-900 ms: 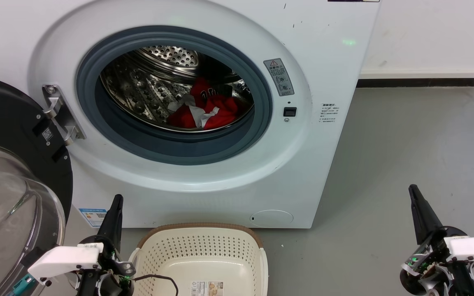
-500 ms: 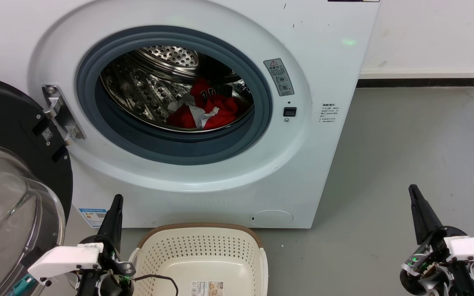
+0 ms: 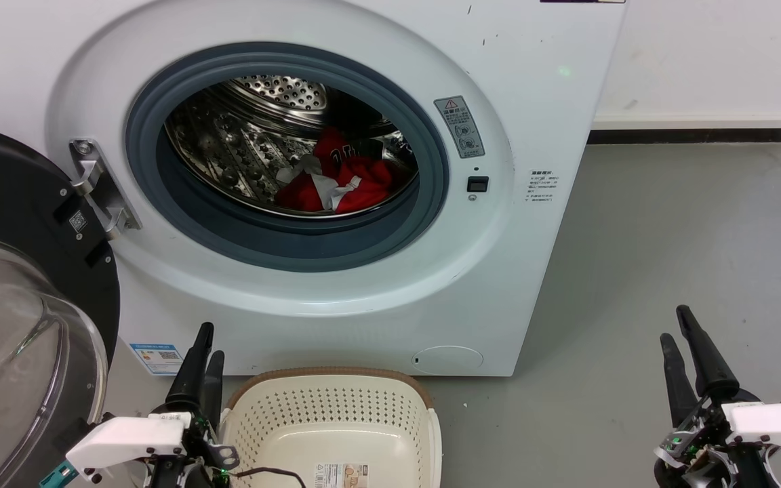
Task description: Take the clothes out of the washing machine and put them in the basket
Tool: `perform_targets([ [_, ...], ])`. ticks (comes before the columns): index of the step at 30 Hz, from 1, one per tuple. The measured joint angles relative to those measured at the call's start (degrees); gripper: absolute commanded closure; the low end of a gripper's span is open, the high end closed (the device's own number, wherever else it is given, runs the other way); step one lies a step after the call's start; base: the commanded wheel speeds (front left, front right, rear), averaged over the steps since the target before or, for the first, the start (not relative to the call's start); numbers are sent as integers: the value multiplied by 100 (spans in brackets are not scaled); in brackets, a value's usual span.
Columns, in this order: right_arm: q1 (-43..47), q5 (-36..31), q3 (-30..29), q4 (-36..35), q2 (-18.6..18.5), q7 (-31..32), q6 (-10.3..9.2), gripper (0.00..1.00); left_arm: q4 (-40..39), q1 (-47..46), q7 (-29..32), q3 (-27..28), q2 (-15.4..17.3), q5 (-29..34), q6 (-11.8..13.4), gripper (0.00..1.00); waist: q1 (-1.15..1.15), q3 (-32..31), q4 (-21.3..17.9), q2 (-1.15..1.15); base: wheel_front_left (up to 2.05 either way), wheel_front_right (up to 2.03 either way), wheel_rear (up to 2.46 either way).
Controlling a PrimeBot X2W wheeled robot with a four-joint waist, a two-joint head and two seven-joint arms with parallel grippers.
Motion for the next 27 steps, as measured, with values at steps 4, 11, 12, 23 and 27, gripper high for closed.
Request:
perform_targets([
  [4,7,-88,47,-120,0,-104,0,0,-57,-14,-121,-123,5,103,0,0,0,-1,-2,0,0,0,0],
  [11,73,-713,87,-304,2,-282,0,0,-252,-48,-289,-204,7,588,0,0,0,0,-1,0,0,0,0],
  [12,73,-879,94,-333,2,-310,0,0,-282,-48,-325,-207,7,688,0,0,0,1,-1,0,0,0,0],
  [23,153,-2817,153,-655,2,-560,0,0,-563,-93,-578,-381,7,2094,0,0,0,0,6,0,0,0,0],
  [27,204,-3444,181,-705,2,-649,1,0,-619,-137,-658,-430,5,2582,0,0,0,-2,5,0,0,0,0],
])
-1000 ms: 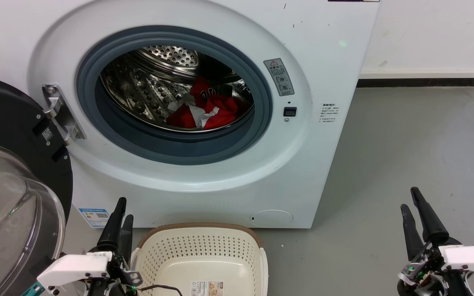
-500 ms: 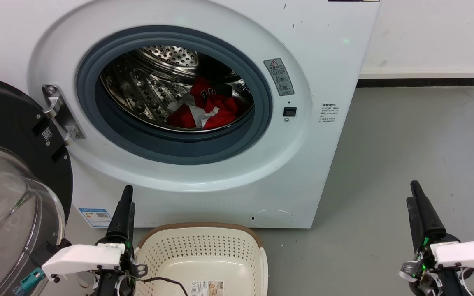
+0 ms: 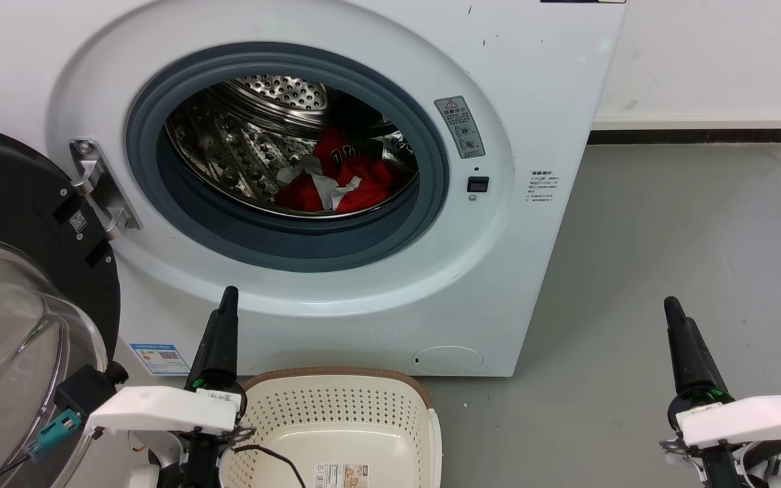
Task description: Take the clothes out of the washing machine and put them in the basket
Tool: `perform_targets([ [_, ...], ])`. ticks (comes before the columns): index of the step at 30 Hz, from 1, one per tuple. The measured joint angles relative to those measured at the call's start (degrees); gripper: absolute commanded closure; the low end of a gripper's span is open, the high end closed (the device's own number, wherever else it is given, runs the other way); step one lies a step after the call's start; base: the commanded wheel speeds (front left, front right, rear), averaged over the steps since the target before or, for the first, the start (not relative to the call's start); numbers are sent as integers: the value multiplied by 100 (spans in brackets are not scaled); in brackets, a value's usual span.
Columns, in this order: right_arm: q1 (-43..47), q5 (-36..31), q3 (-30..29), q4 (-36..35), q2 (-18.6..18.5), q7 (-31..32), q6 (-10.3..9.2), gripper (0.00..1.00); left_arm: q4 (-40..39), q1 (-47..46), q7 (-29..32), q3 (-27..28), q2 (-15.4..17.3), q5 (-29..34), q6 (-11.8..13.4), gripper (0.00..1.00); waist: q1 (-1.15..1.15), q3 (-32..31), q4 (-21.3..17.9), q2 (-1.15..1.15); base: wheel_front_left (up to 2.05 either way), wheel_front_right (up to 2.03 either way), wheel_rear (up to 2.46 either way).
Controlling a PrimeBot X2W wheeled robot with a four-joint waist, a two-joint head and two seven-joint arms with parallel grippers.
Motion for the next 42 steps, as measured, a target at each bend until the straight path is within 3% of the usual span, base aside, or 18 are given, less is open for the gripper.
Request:
perform_targets([
  [21,118,-2123,97,-203,0,-252,0,0,37,-26,-393,-219,1,2464,33,0,0,3,-9,0,0,0,0],
  [42,226,-3616,134,-474,0,-357,0,0,158,-136,-715,-420,36,4080,237,0,0,6,-6,0,0,0,0],
])
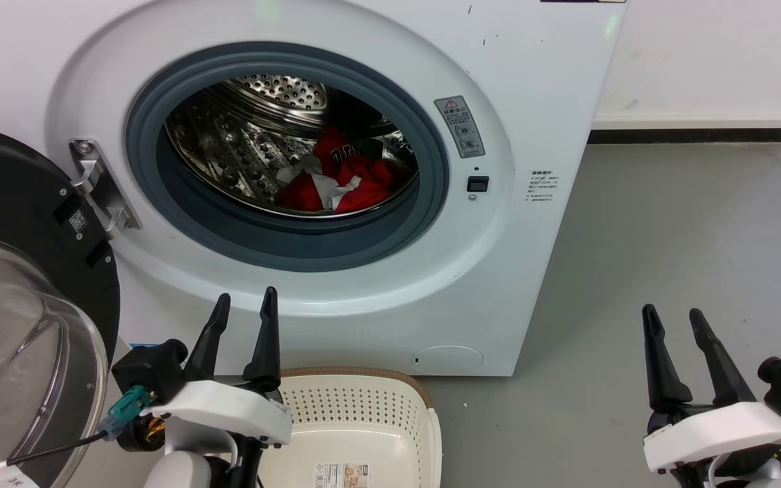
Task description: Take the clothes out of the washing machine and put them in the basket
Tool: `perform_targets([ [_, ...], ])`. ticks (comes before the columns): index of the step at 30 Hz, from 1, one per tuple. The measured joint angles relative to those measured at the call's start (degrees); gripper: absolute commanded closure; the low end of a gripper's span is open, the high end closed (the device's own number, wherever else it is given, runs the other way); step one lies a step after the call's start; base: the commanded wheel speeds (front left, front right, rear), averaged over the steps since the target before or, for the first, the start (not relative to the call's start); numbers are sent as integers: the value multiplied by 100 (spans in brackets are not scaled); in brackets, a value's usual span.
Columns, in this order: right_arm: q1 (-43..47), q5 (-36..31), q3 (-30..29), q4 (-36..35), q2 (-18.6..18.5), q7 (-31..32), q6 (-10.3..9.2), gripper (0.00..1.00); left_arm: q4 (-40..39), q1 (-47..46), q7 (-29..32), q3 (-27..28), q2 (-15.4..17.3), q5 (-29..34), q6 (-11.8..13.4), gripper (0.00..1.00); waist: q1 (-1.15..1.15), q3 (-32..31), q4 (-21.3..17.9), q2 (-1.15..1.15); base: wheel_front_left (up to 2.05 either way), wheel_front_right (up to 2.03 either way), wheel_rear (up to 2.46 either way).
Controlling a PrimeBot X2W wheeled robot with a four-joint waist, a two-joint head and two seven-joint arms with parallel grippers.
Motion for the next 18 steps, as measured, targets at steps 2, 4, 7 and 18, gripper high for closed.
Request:
perform_targets([
  [2,13,-114,3,-16,0,-7,0,0,16,-3,-33,-21,12,129,18,0,0,-3,3,0,0,0,0],
  [4,14,-257,4,-33,0,-31,1,0,25,-7,-64,-47,16,248,44,0,0,-6,8,0,0,0,0],
  [7,33,-414,-5,-54,0,-44,1,0,40,-13,-100,-71,25,416,49,0,0,-6,16,0,0,0,0],
  [18,99,-1032,14,-104,0,-97,1,0,100,-31,-235,-122,53,970,145,0,0,3,28,0,0,0,0],
])
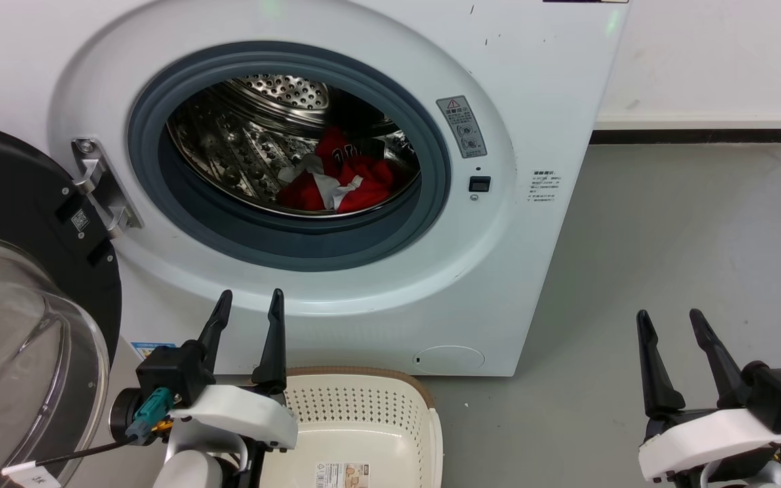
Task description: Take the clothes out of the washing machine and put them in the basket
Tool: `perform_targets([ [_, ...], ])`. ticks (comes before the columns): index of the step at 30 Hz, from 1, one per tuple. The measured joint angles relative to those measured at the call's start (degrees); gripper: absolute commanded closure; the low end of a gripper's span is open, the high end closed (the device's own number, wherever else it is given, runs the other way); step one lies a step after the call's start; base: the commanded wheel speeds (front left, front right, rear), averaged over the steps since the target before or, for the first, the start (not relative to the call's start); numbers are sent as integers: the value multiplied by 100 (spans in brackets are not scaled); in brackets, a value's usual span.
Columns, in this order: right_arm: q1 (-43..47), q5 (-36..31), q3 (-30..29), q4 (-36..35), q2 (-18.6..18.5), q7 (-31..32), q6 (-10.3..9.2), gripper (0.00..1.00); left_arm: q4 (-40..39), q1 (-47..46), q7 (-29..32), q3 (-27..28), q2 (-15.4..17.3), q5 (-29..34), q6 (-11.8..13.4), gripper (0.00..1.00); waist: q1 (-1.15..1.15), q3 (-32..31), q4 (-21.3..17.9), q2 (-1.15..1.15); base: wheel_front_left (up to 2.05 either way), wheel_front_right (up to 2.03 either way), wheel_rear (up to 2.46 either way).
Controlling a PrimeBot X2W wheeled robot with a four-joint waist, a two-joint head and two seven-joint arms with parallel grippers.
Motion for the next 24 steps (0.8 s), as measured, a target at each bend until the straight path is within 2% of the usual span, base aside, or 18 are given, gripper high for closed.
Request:
perform_targets([
  [24,38,-1027,14,-105,-1,-109,0,0,193,-74,-268,-11,15,975,100,0,0,-40,21,0,0,0,0],
])
